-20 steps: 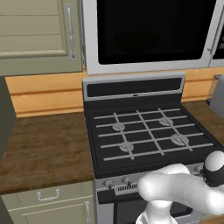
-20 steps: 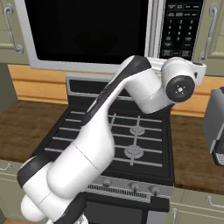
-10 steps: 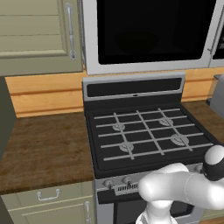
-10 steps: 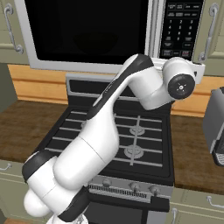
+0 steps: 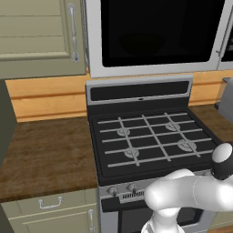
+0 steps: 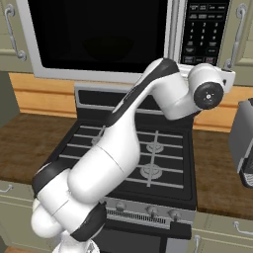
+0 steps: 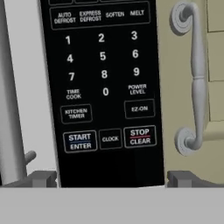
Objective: Open the microwave, place the bowl with waffle inside the microwave, then close the microwave door and turn it on.
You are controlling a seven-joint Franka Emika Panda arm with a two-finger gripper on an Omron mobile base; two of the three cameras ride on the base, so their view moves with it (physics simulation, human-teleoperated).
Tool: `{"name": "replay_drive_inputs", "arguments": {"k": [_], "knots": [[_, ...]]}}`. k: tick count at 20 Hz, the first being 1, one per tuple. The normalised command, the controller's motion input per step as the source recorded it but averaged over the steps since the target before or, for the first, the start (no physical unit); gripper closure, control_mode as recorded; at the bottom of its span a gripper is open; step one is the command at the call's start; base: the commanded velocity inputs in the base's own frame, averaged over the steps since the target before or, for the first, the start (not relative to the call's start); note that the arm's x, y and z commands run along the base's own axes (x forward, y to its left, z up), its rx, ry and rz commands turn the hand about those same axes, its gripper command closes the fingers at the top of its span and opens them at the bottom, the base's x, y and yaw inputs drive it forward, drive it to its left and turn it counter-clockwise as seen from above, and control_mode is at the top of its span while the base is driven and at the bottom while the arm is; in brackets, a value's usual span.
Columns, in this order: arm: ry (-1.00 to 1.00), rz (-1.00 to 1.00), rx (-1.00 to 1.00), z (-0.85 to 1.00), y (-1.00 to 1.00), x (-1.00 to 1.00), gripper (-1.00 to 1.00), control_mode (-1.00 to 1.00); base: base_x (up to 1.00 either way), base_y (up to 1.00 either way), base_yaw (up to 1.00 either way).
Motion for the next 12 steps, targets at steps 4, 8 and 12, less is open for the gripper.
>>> {"name": "replay_drive_inputs", "arguments": {"k": [4, 8, 12], "knots": [[0.0, 0.0, 0.0, 0.0, -0.15, 0.11, -1.0, -1.0, 0.0, 0.0, 0.0], [0.0, 0.0, 0.0, 0.0, -0.02, 0.23, -1.0, -1.0, 0.0, 0.0, 0.0], [0.0, 0.0, 0.0, 0.0, 0.0, 0.28, -1.0, -1.0, 0.0, 0.0, 0.0]]}}
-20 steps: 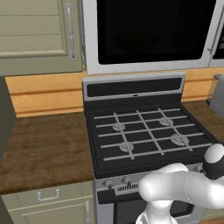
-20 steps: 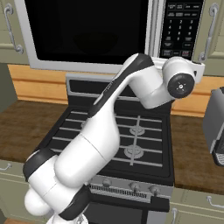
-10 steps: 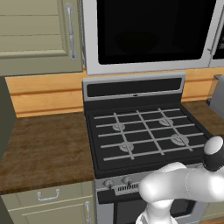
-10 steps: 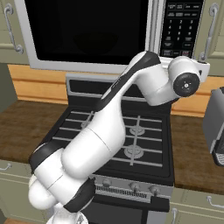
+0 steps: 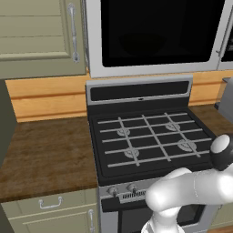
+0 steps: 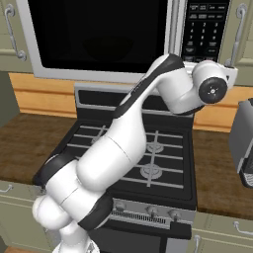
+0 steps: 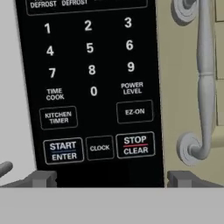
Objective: Open the microwave, place the bowl with waffle inside the microwave, then close the microwave door and turn it on.
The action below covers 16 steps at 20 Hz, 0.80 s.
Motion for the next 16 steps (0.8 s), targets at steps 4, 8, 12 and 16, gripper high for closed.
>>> {"name": "replay_drive_inputs", "arguments": {"k": [4, 8, 12, 16], "knots": [[0.0, 0.0, 0.0, 0.0, 0.0, 0.24, -1.0, -1.0, 0.0, 0.0, 0.0], [0.0, -0.01, 0.0, 0.0, 0.0, 0.23, -1.0, -1.0, 0.0, 0.0, 0.0], [0.0, -0.05, 0.0, 0.0, 0.0, 0.17, -1.0, -1.0, 0.0, 0.0, 0.0], [0.0, -0.06, 0.0, 0.0, 0.0, 0.12, -1.0, -1.0, 0.0, 0.0, 0.0]]}}
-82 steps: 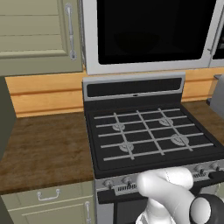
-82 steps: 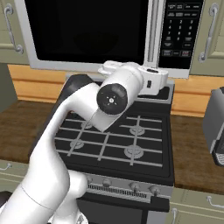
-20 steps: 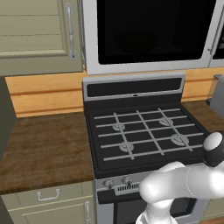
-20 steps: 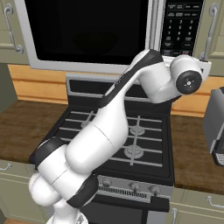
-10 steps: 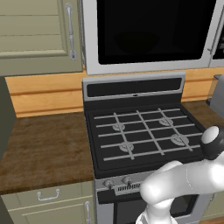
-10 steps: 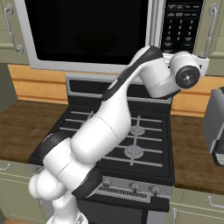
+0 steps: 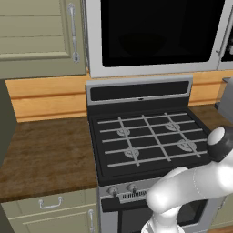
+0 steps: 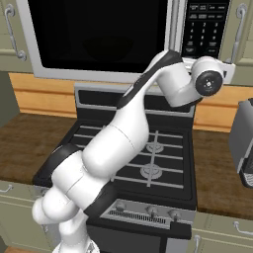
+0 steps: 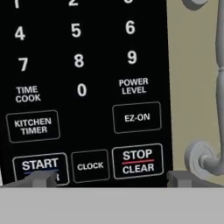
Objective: Open the microwave, place the bowl with waffle inside the microwave, then close the microwave door and turn it on.
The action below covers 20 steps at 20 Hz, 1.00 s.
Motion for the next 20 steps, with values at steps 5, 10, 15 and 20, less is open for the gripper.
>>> {"name": "replay_drive_inputs", "arguments": {"k": [5, 10, 15, 20], "knots": [[0.0, -0.08, 0.0, 0.0, 0.0, 0.08, -1.0, -1.0, 0.0, 0.0, 0.0], [0.0, -0.08, 0.0, 0.0, 0.0, 0.07, -1.0, -1.0, 0.0, 0.0, 0.0], [0.0, -0.05, 0.0, 0.0, 0.0, 0.1, -1.0, -1.0, 0.0, 0.0, 0.0], [0.0, -0.02, 0.0, 0.0, 0.0, 0.21, -1.0, -1.0, 0.0, 0.0, 0.0]]}}
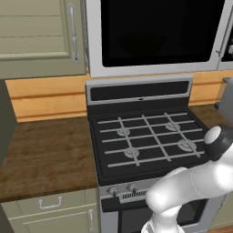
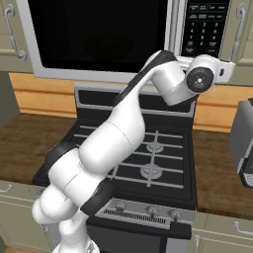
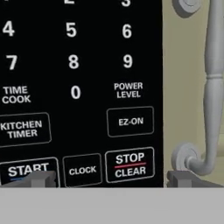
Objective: Open the microwave, place the bowl with waffle inside the microwave, then close the microwave door and turn it on.
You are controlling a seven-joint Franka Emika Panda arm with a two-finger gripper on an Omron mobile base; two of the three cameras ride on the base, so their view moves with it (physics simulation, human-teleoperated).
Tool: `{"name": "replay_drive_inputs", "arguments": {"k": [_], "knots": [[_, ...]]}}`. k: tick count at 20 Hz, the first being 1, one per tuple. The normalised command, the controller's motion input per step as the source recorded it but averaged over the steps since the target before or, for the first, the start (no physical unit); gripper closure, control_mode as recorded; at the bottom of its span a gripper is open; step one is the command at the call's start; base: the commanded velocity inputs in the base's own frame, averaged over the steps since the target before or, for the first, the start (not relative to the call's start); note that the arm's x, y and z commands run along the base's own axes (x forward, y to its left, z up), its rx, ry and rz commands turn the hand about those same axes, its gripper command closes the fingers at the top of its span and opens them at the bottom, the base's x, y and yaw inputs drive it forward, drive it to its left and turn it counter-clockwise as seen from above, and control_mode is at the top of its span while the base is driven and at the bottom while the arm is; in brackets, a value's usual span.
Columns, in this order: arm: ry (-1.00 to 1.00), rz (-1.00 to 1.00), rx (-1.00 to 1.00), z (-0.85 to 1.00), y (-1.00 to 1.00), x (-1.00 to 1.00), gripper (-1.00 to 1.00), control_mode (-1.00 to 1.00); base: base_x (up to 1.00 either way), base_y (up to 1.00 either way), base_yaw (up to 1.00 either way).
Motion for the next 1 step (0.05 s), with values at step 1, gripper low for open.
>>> {"name": "replay_drive_inputs", "arguments": {"k": [1], "knots": [[0.0, -0.01, 0.0, 0.0, 0.0, 0.18, -1.0, -1.0, 0.0, 0.0, 0.0]]}}
